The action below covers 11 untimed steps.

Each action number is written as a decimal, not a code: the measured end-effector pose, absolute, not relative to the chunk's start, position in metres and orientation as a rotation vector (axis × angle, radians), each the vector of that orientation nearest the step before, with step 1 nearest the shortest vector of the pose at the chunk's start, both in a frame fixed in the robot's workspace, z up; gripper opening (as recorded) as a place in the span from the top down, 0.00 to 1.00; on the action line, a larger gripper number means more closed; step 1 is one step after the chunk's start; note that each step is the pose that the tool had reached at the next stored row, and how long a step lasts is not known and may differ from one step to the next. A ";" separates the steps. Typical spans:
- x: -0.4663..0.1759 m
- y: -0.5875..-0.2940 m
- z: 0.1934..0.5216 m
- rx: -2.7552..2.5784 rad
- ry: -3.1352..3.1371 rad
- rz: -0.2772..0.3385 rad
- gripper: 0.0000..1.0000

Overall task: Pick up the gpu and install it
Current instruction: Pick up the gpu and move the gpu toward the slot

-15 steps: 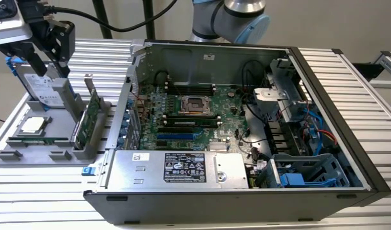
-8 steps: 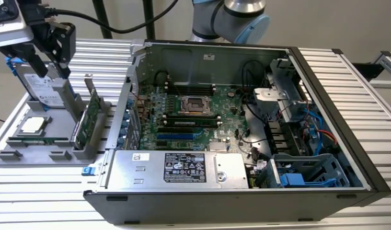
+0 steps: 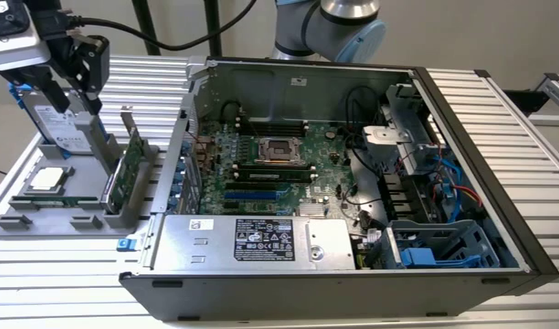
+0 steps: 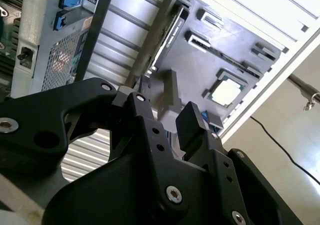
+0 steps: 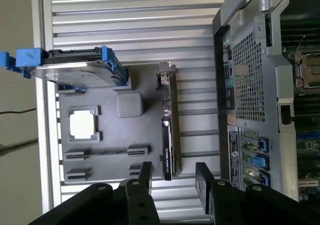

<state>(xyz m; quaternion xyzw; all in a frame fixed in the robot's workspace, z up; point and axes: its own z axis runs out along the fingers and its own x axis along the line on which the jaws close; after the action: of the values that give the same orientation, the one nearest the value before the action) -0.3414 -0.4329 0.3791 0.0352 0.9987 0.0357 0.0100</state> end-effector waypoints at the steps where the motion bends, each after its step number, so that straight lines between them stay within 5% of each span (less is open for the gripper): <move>1: -0.341 -0.433 0.379 0.110 3.118 0.111 0.00; 11: -0.341 -0.433 0.375 0.110 3.118 0.111 0.00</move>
<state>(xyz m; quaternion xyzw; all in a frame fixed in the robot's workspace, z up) -0.3414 -0.4329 0.3749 0.0352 0.9987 0.0357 0.0100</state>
